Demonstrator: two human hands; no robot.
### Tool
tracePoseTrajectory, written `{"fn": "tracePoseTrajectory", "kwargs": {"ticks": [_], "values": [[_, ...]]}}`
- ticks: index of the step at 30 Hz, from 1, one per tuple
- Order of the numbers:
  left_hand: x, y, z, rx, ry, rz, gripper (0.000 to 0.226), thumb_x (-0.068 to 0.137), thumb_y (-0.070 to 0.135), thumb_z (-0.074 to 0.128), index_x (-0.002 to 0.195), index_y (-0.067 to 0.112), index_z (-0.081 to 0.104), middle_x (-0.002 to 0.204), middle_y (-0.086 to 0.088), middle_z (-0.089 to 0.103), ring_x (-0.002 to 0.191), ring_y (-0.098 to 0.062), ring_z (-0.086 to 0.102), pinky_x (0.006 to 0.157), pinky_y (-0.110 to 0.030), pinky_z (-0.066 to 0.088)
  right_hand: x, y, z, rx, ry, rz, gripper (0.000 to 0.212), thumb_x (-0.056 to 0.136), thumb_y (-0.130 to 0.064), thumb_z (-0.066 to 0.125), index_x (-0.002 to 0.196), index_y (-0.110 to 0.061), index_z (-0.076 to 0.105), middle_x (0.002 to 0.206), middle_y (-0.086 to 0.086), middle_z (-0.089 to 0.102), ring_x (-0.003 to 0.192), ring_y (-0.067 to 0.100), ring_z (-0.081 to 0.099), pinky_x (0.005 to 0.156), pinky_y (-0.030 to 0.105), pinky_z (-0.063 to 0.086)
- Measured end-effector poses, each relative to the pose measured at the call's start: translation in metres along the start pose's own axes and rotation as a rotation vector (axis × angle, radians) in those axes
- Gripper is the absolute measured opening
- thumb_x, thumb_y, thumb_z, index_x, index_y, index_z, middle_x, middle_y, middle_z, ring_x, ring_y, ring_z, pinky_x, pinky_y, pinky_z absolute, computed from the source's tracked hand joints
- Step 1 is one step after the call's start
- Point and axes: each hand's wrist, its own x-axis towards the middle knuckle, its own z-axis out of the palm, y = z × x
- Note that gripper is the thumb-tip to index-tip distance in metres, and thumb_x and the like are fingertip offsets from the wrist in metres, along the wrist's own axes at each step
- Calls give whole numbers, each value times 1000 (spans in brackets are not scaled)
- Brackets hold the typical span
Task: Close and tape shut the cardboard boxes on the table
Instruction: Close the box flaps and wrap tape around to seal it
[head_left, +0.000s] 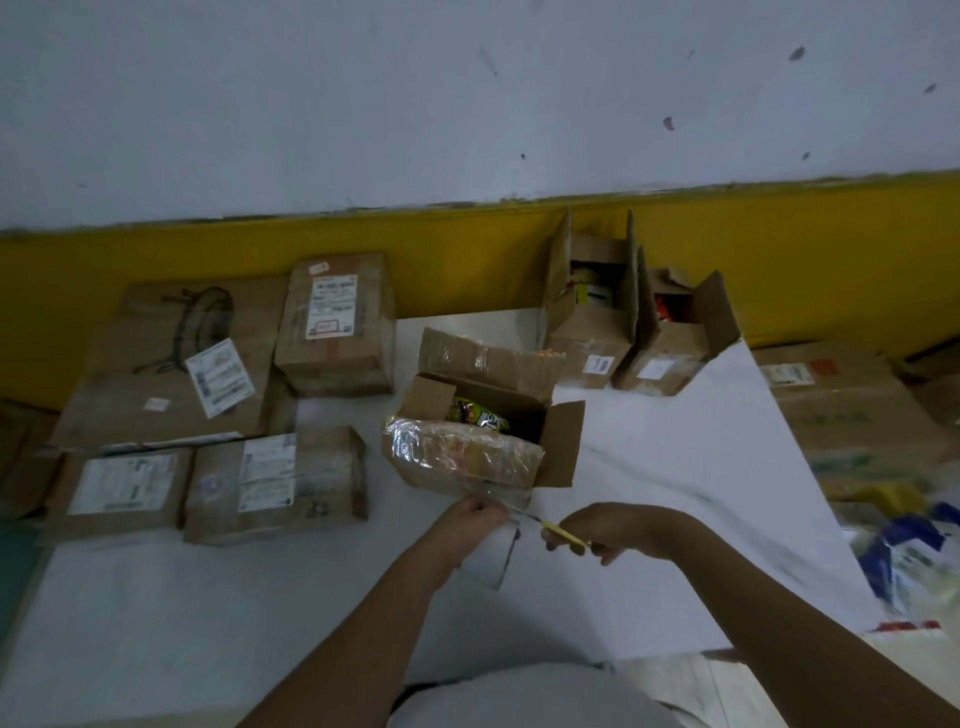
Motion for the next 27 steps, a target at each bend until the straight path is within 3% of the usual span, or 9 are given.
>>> {"fn": "tracePoseTrajectory", "kwargs": {"ticks": [3, 10, 17, 19, 21, 23, 25, 27], "values": [[-1, 1, -1, 10, -11, 10, 28, 93, 40, 58, 112, 22, 67, 106, -4, 71, 90, -17, 66, 65, -23, 47, 7, -7, -1, 16, -6, -21, 53, 89, -60, 58, 121, -19, 69, 96, 1, 56, 76, 12, 46, 77, 22, 49], [-6, 1, -9, -24, -147, -47, 28, 96, 37, 52, 111, 18, 66, 97, 1, 77, 103, -24, 69, 85, -34, 52, 7, -19, -4, -75, -48, -67, 53, 88, -64, 56, 110, -19, 75, 72, -4, 58, 60, 9, 40, 60, 18, 36], [-15, 6, -20, -122, -192, -54, 23, 98, 22, 52, 109, 8, 67, 97, -9, 76, 80, -16, 71, 65, -23, 56, 2, -17, 2, -144, 22, -210, 40, 95, -47, 59, 95, -11, 78, 63, -2, 67, 50, 7, 52, 56, 15, 45], [-15, 5, -23, -104, -183, -43, 28, 97, 17, 51, 109, 1, 69, 95, -11, 76, 78, -14, 71, 72, -24, 57, 2, -18, 5, -208, 87, -219, 37, 94, -45, 61, 91, -11, 77, 67, 0, 68, 50, 8, 53, 55, 15, 46], [-15, -1, -26, -62, -168, -38, 29, 95, 15, 51, 102, -3, 73, 93, -12, 76, 83, -17, 72, 86, -30, 57, 1, -17, 9, -270, 122, -209, 37, 92, -47, 63, 95, -12, 75, 73, -1, 68, 56, 7, 55, 57, 14, 45], [-16, -8, -29, -31, -136, -42, 30, 94, 13, 52, 97, -7, 74, 91, -15, 76, 90, -23, 70, 93, -35, 54, 1, -13, 14, -347, 121, -173, 38, 90, -52, 62, 101, -17, 74, 88, -2, 70, 75, 9, 58, 69, 20, 47], [-19, -16, -34, -45, -93, -57, 28, 94, 12, 52, 93, -9, 71, 90, -18, 75, 87, -30, 69, 83, -35, 56, 3, -9, 23, -454, 138, -118, 40, 92, -52, 59, 110, -19, 72, 108, 1, 69, 99, 16, 60, 86, 28, 48], [-26, -23, -39, -90, -55, -74, 23, 96, 12, 52, 92, -7, 66, 88, -20, 75, 81, -32, 68, 68, -31, 57, 13, -2, 37, -548, 167, -64, 42, 94, -46, 58, 113, -11, 70, 115, 8, 67, 109, 24, 61, 92, 31, 46]]}}
